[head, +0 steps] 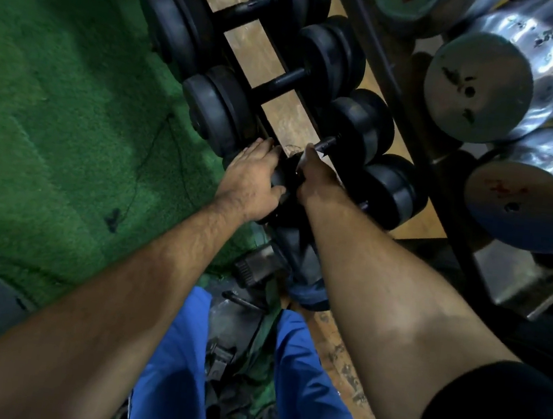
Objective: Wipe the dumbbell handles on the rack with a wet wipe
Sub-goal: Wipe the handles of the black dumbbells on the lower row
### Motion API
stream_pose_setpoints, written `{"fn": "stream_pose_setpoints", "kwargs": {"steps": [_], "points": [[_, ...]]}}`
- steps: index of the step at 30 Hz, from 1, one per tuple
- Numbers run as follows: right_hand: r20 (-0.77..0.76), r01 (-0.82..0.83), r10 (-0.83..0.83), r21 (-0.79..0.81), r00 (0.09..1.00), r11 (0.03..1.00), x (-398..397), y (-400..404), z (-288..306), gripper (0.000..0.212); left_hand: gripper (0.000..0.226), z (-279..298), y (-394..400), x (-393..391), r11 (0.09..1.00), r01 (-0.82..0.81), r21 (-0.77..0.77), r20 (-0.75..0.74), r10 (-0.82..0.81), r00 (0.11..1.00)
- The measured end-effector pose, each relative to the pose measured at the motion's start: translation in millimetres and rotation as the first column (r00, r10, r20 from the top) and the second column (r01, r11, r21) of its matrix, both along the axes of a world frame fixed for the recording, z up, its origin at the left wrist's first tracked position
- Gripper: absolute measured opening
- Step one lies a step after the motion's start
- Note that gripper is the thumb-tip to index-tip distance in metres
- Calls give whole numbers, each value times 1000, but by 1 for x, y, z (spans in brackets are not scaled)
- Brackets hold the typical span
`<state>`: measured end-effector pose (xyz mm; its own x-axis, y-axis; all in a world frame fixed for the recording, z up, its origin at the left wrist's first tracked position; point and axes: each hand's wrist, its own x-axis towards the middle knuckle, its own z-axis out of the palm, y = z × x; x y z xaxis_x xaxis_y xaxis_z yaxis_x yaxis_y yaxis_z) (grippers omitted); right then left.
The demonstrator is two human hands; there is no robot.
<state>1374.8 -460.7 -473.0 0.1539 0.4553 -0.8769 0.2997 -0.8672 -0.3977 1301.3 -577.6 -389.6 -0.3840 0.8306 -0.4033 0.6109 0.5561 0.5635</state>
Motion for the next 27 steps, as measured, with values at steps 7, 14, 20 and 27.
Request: {"fn": "stream_pose_setpoints", "kwargs": {"steps": [7, 14, 20, 27], "points": [[-227, -149, 103, -199, 968, 969, 23, 21, 7, 34, 74, -4, 1, -2, 1000, 7, -10, 2, -7, 1000], [-318, -194, 117, -224, 941, 955, 21, 15, 16, 31, 73, -6, 2, -1, 1000, 2, -4, -11, -2, 1000], [-352, -131, 46, -222, 935, 966, 23, 13, 45, 19, 75, -1, 4, -3, 998, 18, -52, 7, -17, 1000], [-273, -75, 20, -192, 962, 979, 29, 6, 52, 28, 74, -1, 3, -3, 998, 26, -53, 6, -25, 1000]]}}
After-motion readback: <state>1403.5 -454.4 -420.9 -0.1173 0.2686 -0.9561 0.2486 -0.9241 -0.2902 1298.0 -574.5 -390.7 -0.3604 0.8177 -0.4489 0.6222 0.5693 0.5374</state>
